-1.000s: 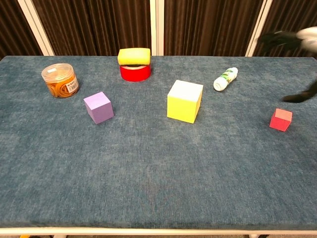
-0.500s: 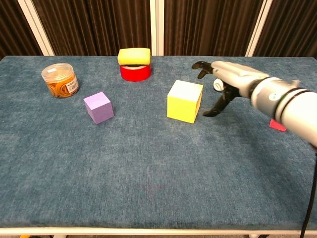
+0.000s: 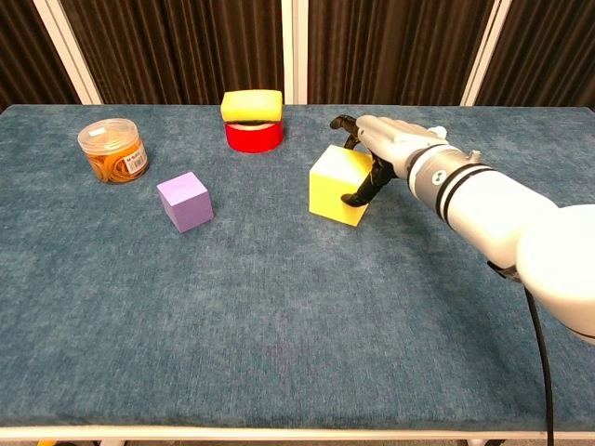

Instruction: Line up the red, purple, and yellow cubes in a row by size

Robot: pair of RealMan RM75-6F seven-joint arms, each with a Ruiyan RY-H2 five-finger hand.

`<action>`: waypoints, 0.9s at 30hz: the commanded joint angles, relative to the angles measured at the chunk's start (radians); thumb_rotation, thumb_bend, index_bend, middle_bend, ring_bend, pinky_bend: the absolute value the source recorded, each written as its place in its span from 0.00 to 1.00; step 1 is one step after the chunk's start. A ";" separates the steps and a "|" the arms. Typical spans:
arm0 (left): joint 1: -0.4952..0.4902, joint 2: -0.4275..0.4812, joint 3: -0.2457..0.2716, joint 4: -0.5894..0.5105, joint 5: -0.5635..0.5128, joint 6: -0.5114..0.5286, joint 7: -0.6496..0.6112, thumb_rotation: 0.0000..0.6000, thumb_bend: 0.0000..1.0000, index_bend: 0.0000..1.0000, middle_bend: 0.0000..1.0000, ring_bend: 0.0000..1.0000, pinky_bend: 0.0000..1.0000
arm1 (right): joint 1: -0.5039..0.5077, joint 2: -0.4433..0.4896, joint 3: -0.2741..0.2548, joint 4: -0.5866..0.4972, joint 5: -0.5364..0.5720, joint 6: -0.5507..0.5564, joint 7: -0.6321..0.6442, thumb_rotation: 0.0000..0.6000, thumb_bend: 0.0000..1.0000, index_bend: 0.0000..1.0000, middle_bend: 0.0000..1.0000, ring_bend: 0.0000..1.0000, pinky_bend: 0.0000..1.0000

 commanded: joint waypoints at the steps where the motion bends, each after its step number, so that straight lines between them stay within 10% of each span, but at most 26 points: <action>1: -0.001 0.000 0.000 0.002 0.000 -0.003 -0.001 1.00 0.04 0.21 0.22 0.17 0.21 | 0.006 0.003 0.002 0.001 -0.002 -0.019 0.012 1.00 0.31 0.07 0.27 0.10 0.15; 18: 0.010 0.010 0.002 -0.016 -0.009 0.002 0.012 1.00 0.04 0.21 0.22 0.17 0.21 | 0.081 0.180 -0.045 -0.084 -0.234 -0.342 0.289 1.00 0.35 0.07 0.28 0.08 0.09; 27: 0.005 0.008 -0.001 -0.020 -0.006 -0.001 0.018 1.00 0.04 0.21 0.22 0.17 0.21 | 0.092 0.175 -0.076 -0.067 -0.359 -0.321 0.374 1.00 0.34 0.07 0.26 0.07 0.08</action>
